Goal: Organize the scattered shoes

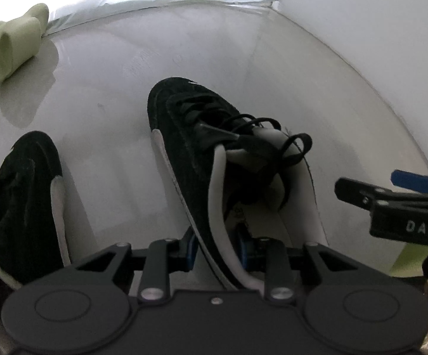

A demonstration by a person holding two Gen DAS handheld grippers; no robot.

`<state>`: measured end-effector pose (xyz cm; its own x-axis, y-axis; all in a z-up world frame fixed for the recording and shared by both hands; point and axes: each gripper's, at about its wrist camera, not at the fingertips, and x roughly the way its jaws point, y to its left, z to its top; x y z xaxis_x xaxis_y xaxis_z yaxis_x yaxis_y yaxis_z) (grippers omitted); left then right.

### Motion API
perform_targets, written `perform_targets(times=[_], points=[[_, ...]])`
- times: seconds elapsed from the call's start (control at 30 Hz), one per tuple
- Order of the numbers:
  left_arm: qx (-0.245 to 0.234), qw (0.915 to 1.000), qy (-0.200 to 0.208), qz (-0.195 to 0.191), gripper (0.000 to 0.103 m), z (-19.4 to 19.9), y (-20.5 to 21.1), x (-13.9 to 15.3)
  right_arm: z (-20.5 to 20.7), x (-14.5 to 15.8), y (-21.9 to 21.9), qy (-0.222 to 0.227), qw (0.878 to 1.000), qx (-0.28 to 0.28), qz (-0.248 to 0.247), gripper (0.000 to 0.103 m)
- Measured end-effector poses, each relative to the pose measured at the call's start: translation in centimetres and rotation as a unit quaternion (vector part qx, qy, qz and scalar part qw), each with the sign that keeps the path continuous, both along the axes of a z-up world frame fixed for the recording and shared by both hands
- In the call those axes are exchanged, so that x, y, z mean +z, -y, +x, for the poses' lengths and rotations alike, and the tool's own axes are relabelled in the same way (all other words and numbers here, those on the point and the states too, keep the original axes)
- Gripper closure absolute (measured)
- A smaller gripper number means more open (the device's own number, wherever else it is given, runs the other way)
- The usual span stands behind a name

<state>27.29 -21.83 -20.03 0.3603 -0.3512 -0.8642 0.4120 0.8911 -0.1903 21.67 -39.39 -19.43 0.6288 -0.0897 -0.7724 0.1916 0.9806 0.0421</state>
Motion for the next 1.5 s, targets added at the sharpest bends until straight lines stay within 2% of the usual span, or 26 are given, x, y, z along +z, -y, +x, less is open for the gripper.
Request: perform_targets(times=[0.17,0.3,0.33,0.4,0.47,0.57,0.7,0.8,0.9,1.07,1.2,1.37,1.5], points=[[0.008,0.9999,-0.006,-0.006,0.074,-0.7,-0.3,0.1,-0.7,0.5,-0.4,0.007,1.000,0.026,-0.003,0.000],[0.023,0.9995,-0.001,-0.023,0.072,-1.0,-1.2,1.1,-1.3,1.6,-1.3,0.030,0.997,0.075,0.013,0.000],[0.027,0.9991,0.005,-0.032,0.072,-1.1,-1.6,1.4,-1.3,1.8,-1.4,0.034,0.996,0.083,0.017,0.000],[0.035,0.9977,0.020,-0.054,0.066,-1.6,-2.4,2.3,-1.2,2.4,-2.1,0.048,0.991,0.118,0.035,0.000],[0.045,0.9947,0.051,-0.077,0.063,-2.2,-3.8,3.8,-0.9,2.6,-3.1,0.052,0.986,0.154,0.045,0.000],[0.070,0.9910,0.090,-0.071,0.061,-2.4,-5.4,5.3,-0.2,2.2,-5.2,0.035,0.978,0.201,0.031,0.000],[0.107,0.9863,0.099,-0.078,0.060,-2.0,-7.3,5.9,0.3,1.8,-7.3,0.013,0.967,0.252,0.025,0.000],[0.130,0.9833,0.103,-0.075,0.060,-1.7,-8.6,6.2,0.2,1.2,-8.6,-0.011,0.962,0.272,0.002,0.000],[0.136,0.9824,0.101,-0.078,0.060,-1.5,-9.2,6.3,0.3,0.7,-8.8,-0.022,0.961,0.276,-0.001,0.000],[0.121,0.9844,0.100,-0.081,0.059,-1.2,-8.7,5.9,0.7,0.4,-7.5,-0.035,0.966,0.255,0.034,0.000],[0.108,0.9858,0.099,-0.083,0.058,-1.0,-8.3,5.7,0.4,0.8,-6.1,-0.046,0.970,0.237,0.024,0.000],[0.092,0.9873,0.097,-0.085,0.058,-0.7,-7.8,5.3,0.5,1.2,-3.1,-0.065,0.978,0.197,0.021,0.000],[0.087,0.9876,0.098,-0.087,0.058,-0.4,-7.7,5.2,0.8,1.2,0.2,-0.067,0.987,0.142,0.025,0.000]])
